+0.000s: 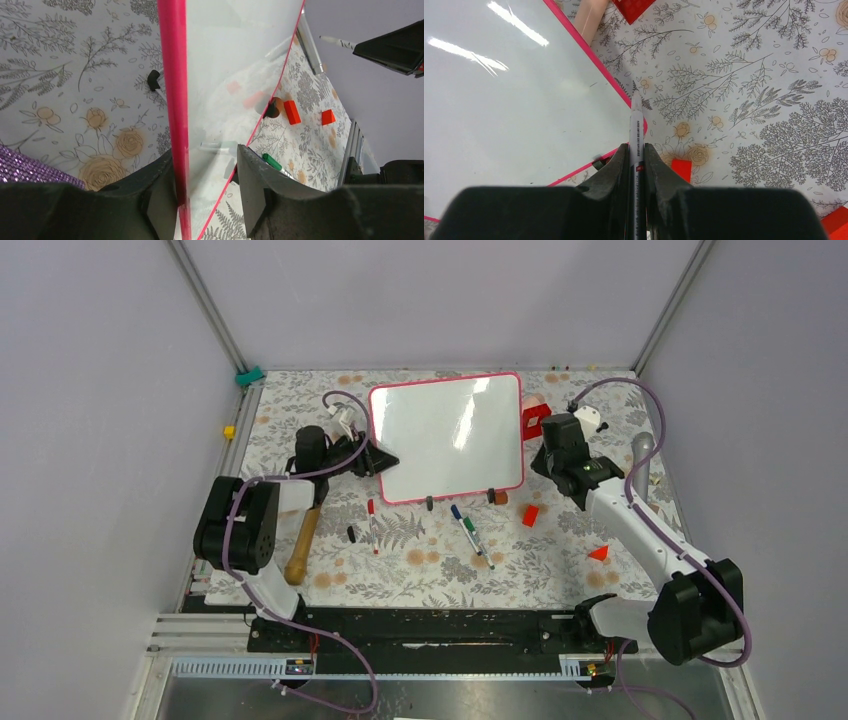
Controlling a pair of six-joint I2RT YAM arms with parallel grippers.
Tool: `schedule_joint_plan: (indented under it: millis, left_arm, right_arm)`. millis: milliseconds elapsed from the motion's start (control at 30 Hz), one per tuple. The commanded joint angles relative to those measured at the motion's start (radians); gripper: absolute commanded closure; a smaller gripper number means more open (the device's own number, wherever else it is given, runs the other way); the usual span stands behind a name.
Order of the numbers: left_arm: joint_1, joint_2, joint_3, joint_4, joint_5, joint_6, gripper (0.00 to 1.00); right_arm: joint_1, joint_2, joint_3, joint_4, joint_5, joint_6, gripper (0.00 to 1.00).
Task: Write a sentence on the whiteboard
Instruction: Move the whiteboard to the center of the board.
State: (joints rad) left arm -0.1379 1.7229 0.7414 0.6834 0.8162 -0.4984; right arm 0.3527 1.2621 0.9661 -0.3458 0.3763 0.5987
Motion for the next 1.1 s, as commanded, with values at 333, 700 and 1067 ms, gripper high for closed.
schedule_joint_plan:
  millis: [333,700,1067]
  left_arm:
    - [-0.011,-0.23,-0.164,0.046,-0.141,0.002,0.28]
    - [-0.105,-0.577,-0.255,-0.173,-0.553,-0.063,0.01]
    - [-0.095,-0.575,0.142,-0.65,-0.959,-0.097,0.01]
  right_arm:
    - [-0.005,-0.018,0.031,0.004,0.038,-0.069,1.0]
    - [-0.015,0.071,0.251,-0.055,0.031,-0.17,1.0]
    - [-0.06,0.227,0.593,-0.11,-0.022,-0.212,1.0]
